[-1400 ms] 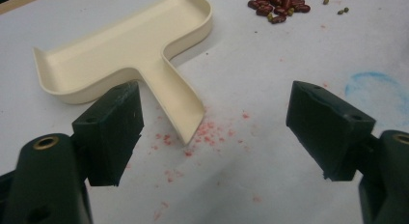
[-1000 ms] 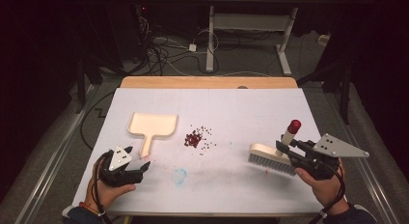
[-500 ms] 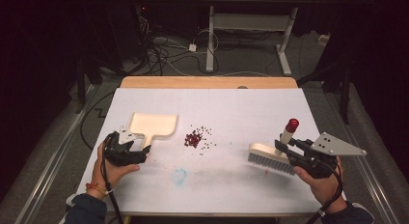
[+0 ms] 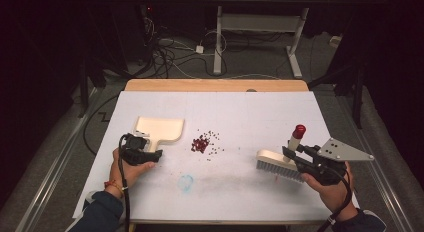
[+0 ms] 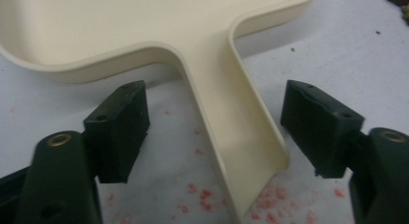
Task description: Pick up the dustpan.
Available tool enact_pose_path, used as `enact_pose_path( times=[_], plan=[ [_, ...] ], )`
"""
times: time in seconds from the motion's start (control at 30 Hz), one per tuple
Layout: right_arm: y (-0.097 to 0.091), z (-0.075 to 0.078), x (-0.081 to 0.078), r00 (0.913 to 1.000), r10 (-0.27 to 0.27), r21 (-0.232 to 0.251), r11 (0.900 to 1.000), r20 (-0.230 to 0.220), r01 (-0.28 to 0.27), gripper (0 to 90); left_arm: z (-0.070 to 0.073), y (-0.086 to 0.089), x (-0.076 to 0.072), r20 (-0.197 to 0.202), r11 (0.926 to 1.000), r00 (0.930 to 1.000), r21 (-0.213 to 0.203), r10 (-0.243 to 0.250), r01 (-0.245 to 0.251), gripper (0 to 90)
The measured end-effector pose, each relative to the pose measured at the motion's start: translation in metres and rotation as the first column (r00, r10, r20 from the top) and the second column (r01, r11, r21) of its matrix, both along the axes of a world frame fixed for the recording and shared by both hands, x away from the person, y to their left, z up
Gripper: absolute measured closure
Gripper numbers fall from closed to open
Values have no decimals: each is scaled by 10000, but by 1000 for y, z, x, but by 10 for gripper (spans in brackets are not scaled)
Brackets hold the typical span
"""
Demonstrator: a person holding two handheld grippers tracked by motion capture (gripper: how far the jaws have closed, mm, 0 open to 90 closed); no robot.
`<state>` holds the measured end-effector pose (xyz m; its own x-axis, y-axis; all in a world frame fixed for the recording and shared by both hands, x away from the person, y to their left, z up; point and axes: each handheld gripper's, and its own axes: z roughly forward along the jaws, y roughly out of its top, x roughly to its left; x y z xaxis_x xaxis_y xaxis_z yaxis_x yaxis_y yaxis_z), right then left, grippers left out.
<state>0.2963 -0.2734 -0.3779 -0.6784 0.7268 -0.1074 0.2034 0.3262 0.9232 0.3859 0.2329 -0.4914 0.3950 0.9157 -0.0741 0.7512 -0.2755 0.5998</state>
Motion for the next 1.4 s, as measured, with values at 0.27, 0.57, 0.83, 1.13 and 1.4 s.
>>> enact_pose_path(
  times=[0.27,0.57,0.83,1.13,1.4],
  plan=[
    [-1,-2,2,9997,96,158,9998,-220,-92,698,3,1,7,17,9988,9988,130,480,-480,551],
    [-2,-3,4,9996,93,82,9999,-280,-91,699,5,0,9,115,9987,9990,270,422,-425,642],
    [-2,-3,3,9997,38,107,9999,-223,-35,699,16,7,6,371,9992,9991,335,199,-211,643],
    [-4,-3,3,9999,-37,104,9999,-161,38,699,35,16,-12,902,9992,9957,361,-213,181,644],
    [-4,-3,3,9999,-48,81,10000,-152,49,699,49,15,-33,1077,9947,9901,589,-900,840,643]
  ],
)
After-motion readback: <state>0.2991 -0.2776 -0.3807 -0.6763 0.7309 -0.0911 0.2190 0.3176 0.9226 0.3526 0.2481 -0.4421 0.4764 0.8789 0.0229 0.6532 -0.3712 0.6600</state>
